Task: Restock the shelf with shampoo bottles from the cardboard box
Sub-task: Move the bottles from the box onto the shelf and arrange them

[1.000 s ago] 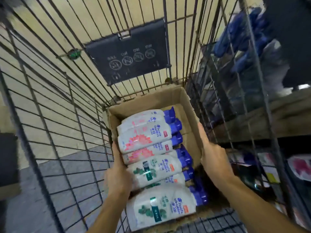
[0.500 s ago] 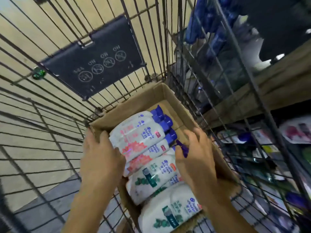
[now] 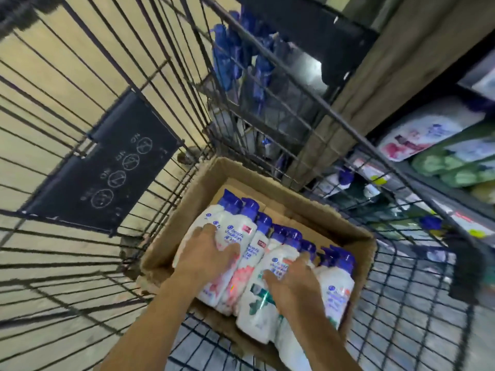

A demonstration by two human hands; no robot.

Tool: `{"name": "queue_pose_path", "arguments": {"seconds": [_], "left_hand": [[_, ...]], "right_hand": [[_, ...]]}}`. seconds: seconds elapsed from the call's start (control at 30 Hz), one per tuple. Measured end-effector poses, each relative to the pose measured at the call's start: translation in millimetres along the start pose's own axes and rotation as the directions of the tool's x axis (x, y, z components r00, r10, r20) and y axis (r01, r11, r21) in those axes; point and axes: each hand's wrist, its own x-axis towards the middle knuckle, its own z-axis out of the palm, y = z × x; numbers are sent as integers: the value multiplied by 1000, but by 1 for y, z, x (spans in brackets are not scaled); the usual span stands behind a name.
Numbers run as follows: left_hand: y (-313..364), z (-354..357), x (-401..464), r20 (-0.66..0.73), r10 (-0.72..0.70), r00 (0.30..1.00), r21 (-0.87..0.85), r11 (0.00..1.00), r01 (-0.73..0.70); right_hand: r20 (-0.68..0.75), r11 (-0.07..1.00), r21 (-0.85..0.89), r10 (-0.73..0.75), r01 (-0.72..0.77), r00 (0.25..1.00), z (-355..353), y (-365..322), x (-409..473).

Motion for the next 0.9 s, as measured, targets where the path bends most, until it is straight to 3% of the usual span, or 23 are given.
{"name": "queue_pose_path", "arguments": {"seconds": [0.13, 0.2, 0.3, 0.47, 0.63, 0.77, 0.83, 0.9], "left_hand": [[-2, 5, 13, 76, 74, 994, 88, 993, -81], [-5, 2, 20, 124, 81, 989, 29, 996, -85], [-9, -1, 25, 196, 50, 979, -56, 998, -39], [-12, 5, 19, 212, -6, 977, -111, 993, 31], [-19, 5, 21, 284, 0, 959, -214, 975, 64], [-12, -13, 17, 218, 3, 976, -142, 989, 29], [-8, -22, 12, 176, 22, 984, -131, 991, 1], [-1, -22, 7, 175, 24, 984, -139, 990, 0]], "right_hand": [[-14, 997, -22, 76, -76, 997, 15, -5, 9], [-43, 996, -43, 79, -81, 996, 20, -5, 13], [-66, 989, 109, 111, -103, 992, 29, 0, 15], [-219, 956, 285, 135, -69, 966, 49, 5, 6], [-74, 920, 372, 165, -126, 983, 44, 9, 15], [-131, 869, 494, 78, -3, 988, 25, 9, 7], [-165, 881, 469, 16, 64, 986, 18, 7, 4], [-105, 916, 399, -4, 46, 994, 12, 8, 5]]}}
